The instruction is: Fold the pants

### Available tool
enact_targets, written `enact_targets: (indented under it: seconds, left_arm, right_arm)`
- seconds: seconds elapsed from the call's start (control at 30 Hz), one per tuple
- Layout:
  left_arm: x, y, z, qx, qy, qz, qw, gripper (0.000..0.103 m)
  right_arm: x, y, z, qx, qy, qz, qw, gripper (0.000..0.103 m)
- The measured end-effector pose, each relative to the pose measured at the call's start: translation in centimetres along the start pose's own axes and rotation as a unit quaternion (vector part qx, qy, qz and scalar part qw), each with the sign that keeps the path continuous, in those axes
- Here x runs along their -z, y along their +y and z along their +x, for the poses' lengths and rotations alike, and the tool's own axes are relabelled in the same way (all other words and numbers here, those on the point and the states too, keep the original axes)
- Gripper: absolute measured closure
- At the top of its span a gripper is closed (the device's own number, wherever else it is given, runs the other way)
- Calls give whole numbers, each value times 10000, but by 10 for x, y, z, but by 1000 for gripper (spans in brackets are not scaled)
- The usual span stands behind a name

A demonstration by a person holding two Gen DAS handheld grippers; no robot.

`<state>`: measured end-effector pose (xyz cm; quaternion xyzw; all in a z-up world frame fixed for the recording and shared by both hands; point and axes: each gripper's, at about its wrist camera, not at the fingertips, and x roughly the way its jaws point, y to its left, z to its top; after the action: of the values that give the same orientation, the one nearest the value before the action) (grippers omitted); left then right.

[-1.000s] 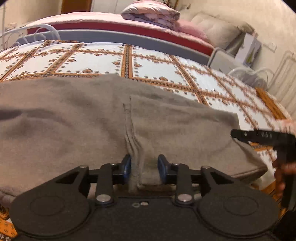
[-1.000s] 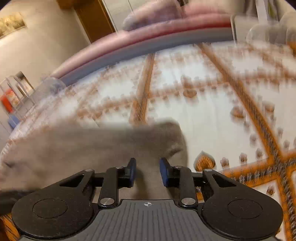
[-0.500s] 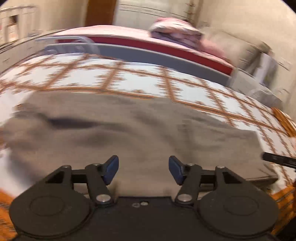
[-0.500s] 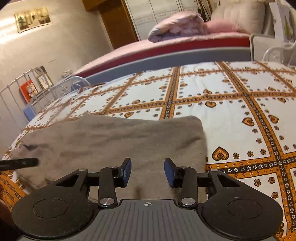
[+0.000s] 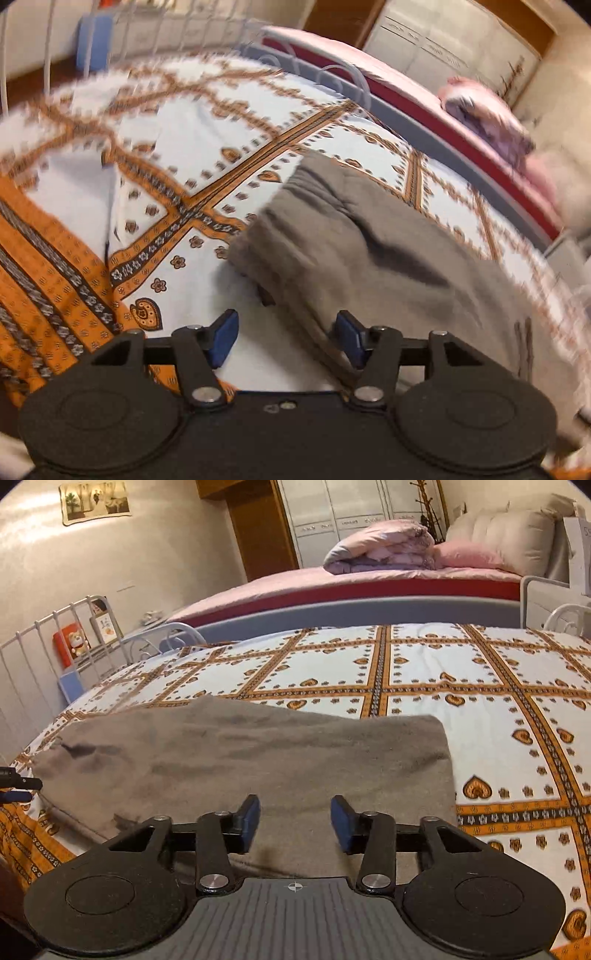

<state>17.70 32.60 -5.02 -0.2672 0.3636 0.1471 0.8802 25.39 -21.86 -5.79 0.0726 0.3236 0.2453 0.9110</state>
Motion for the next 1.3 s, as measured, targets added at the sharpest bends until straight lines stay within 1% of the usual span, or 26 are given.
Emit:
enact_targets:
  seconds: [0.03,0.13,0.17,0.3,0.33,0.37,0.43,0.47,0.5,0.57,0.6,0.73,0.77,0.8,0.83,0.87,0.93,0.97,1.0,1.03,1.07,1.13,1.2,1.3]
  left_arm:
    - [-2,9,2,190,-13,-176,9997,56]
    - [-8,20,15,611,18,-296,9977,57]
    - [-11,20,22,733,55,-258,9970,58]
    - [-15,17,43,881,34,297,9957,57]
    - [-16,17,45,920,-2,362,9951,59]
    - [-18,17,44,948,-59,360,9948,67]
    - [-21,14,33,1072,-272,392,9931,75]
    - [-20,11,26,1099,-385,468,9921,76]
    - [-19,10,22,1111,-408,479,9918,76]
    - [-17,11,19,1071,-380,533,9921,76]
    - [-15,15,19,1068,-324,461,9927,76]
    - [-12,19,14,1062,-262,431,9931,76]
    - [-12,20,15,1050,-229,407,9934,76]
    - [-11,19,17,983,-163,414,9942,76]
    - [-11,19,18,908,-125,455,9947,76]
    - [-11,17,18,868,-135,490,9949,76]
    - [-15,11,9,940,-291,469,9940,76]
    - [-16,7,2,1020,-408,463,9929,76]
    - [-18,0,-6,1118,-558,501,9909,76]
    - [-20,-13,-16,1190,-737,665,9879,76]
    - [-20,-25,-22,1242,-871,834,9849,77]
    - [-19,-53,-30,1395,-996,1086,9792,77]
    - [-15,-84,-33,1496,-1042,1393,9733,77]
    - [-3,-139,-27,1817,-871,1785,9631,77]
  right_arm:
    - [2,1,0,21,5,3,10000,49]
    - [7,6,-1,11,-20,-74,10000,49]
    - [9,8,-1,17,-35,-107,9999,49]
    - [12,10,0,65,1,-141,9999,49]
    - [12,11,2,74,13,-133,9999,49]
    - [11,13,3,72,21,-126,9999,49]
    - [9,19,5,64,-31,-143,9999,49]
    - [7,24,7,21,-33,-178,9998,49]
    - [6,30,9,-60,-21,-208,9998,49]
    - [4,46,14,-286,-29,-329,9990,49]
    - [3,57,19,-363,-15,-430,9984,49]
    - [5,96,40,-587,94,-677,9959,49]
    - [8,105,47,-590,170,-786,9950,49]
    - [12,113,57,-541,410,-949,9932,49]
    - [19,120,69,-387,647,-1171,9903,44]
    - [23,125,72,-337,593,-1290,9893,38]
    - [25,137,72,-166,621,-1695,9834,36]
    - [24,139,69,-169,579,-1765,9825,36]
    - [21,135,63,-325,497,-1629,9848,36]
    - [17,126,55,-548,388,-1359,9884,36]
    - [14,115,47,-646,289,-1101,9914,36]
    - [5,90,35,-544,127,-646,9963,36]
    - [-5,63,25,-435,5,-218,9988,36]
    - [-21,24,10,-201,-81,198,9996,36]
